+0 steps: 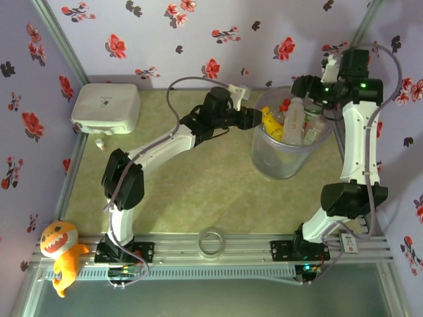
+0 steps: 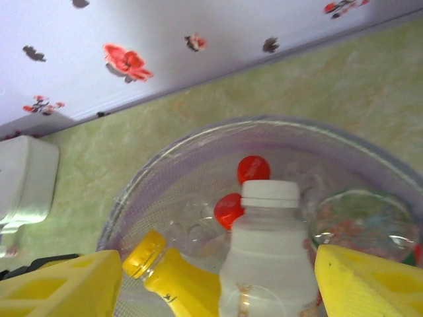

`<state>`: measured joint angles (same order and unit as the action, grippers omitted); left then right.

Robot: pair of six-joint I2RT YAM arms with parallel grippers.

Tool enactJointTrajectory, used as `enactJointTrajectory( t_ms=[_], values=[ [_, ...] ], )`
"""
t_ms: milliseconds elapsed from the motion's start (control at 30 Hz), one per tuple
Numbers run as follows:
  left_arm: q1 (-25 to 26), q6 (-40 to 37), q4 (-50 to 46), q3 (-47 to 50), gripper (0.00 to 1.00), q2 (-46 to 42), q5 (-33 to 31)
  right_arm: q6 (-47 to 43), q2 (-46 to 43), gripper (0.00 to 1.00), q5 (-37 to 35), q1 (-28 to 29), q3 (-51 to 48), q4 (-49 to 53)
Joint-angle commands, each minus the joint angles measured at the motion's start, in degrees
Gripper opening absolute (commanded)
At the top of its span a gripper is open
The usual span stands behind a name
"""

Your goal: Put the plastic bottles in the bin

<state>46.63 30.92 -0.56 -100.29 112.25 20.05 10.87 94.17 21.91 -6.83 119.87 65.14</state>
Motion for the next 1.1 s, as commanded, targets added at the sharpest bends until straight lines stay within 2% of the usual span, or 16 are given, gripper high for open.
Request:
enactJointTrajectory(
  t_ms=[0, 100, 200, 333, 500, 567, 800, 1067],
  values=[
    [0.40, -1.83, -2.89, -1.97, 0.40, 1.53, -1.75, -1.56, -2.04, 0.75, -8.42, -0.80, 0.12, 3.56],
    [0.39, -2.13, -3.56, -2.02, 0.37, 1.21, -2.16, 0.01, -4.72, 0.69, -12.33, -4.71, -4.19, 2.04],
    [0.30, -2.18, -4.51, -2.35, 0.34, 0.99, -2.69, 0.72, -5.97, 0.64, -11.19, -9.77, -7.84, 1.67],
    [0.08, -1.81, -4.64, -2.37, 0.30, 0.49, -3.24, 1.31, -8.09, 0.60, -6.37, -13.04, -14.43, -0.70],
    [-0.10, -0.30, -3.92, -2.52, 0.25, 0.15, -3.58, 3.11, -11.15, 0.55, -1.78, -13.12, -23.81, -5.37],
    [-0.37, 0.34, -4.18, -2.88, 0.21, -0.17, -3.61, 4.06, -11.97, 0.49, 0.76, -13.12, -26.18, -7.21],
    [-1.93, 1.08, -5.23, -3.07, 0.18, -2.31, -5.70, 5.98, -12.99, 0.45, 9.08, -12.66, -29.52, -10.17],
    [-4.55, -1.00, -8.43, -2.53, 0.16, -7.26, -7.96, 10.01, -15.18, 0.35, 13.68, -6.00, -32.58, -15.95]
  ],
)
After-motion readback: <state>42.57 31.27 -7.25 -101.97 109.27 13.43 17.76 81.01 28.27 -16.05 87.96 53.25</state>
